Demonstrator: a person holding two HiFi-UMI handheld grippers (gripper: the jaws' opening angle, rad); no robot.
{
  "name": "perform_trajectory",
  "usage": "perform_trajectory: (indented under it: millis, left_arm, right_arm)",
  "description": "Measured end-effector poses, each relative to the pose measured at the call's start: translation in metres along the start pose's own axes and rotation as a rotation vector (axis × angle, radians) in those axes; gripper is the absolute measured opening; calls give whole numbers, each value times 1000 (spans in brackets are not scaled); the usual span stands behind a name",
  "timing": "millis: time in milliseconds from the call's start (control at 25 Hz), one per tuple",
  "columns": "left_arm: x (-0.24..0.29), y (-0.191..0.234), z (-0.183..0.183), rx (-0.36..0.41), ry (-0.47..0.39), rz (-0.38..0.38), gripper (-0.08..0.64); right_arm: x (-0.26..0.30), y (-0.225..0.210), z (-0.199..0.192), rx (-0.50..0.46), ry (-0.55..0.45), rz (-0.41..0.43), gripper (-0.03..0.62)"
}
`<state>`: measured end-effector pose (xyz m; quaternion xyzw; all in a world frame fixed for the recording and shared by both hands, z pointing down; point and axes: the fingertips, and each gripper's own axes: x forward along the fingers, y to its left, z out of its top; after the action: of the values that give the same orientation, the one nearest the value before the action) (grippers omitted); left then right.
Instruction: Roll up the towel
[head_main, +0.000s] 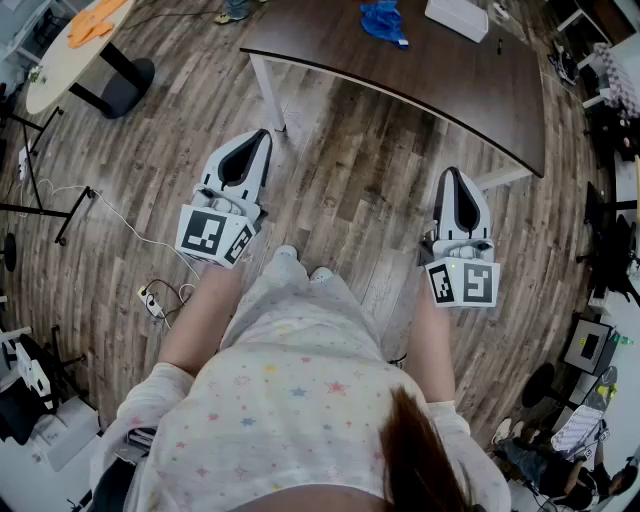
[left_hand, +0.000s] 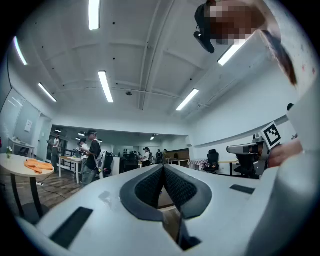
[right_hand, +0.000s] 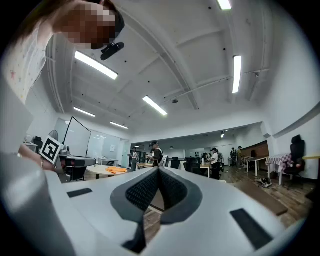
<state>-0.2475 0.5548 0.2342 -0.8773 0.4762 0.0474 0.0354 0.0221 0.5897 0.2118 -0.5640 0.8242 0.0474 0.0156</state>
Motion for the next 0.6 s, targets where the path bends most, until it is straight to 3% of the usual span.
perform_trajectory:
  millis: [520, 600]
  left_arm:
    - [22, -14, -3, -22, 46, -33, 11]
    - [24, -18, -4, -19, 64, -36, 11]
  right_arm:
    - [4, -22, 0, 47, -9, -10, 1]
    - [6, -26, -4, 72, 8, -11, 31]
